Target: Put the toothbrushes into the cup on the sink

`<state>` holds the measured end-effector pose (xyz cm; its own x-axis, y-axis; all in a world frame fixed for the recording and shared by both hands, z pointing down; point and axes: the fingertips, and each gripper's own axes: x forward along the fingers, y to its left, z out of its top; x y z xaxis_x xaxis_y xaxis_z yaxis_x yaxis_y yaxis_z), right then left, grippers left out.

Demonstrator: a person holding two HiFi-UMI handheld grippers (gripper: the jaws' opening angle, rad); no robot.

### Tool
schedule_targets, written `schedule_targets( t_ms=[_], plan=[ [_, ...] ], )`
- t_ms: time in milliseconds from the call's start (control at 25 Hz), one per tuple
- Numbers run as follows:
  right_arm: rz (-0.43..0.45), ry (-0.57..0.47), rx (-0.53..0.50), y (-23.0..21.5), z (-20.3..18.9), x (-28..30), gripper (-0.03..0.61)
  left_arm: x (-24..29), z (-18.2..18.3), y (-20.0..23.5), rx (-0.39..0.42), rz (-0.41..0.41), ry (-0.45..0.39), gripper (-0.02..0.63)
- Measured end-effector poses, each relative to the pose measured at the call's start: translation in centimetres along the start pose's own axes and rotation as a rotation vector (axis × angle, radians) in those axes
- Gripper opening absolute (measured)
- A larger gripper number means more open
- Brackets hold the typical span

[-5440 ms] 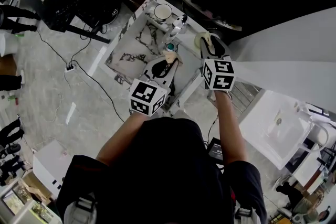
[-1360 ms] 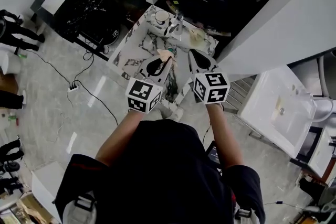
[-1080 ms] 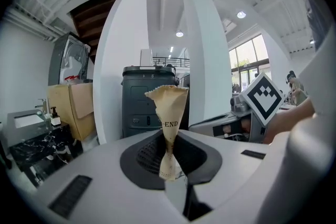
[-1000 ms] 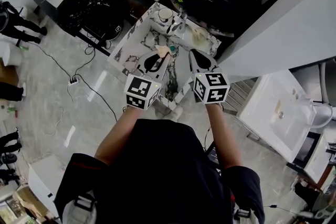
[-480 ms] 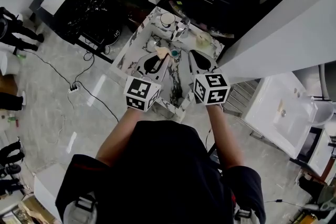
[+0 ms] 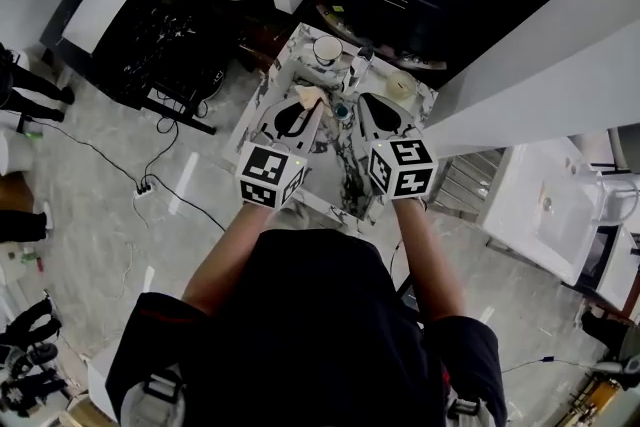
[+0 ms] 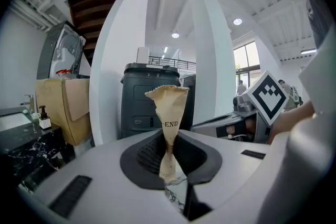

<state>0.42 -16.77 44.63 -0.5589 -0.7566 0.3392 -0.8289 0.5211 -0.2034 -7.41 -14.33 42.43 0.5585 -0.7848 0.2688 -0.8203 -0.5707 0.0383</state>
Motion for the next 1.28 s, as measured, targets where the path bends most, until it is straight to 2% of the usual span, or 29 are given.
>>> schedule_targets(
  t_ms=[520, 1000, 1280],
  plan=[
    [-0.079, 0.025, 0.013, 0.6, 1.2, 5.2, 0.04, 2.7, 0.5, 5.9, -0.006, -0.098, 0.0, 0.044],
    [-0.176, 0.045, 0.067, -2.0, 1.6, 7.7, 0.04, 7.6, 1.0, 9.1, -0.004, -0.19, 0.023, 0.044],
    [-0.199, 0.051, 0.106, -3.1, 1.9, 9.4, 0.04, 10.9, 1.1, 11.8, -0.023, -0.203, 0.035, 0.044]
  ],
)
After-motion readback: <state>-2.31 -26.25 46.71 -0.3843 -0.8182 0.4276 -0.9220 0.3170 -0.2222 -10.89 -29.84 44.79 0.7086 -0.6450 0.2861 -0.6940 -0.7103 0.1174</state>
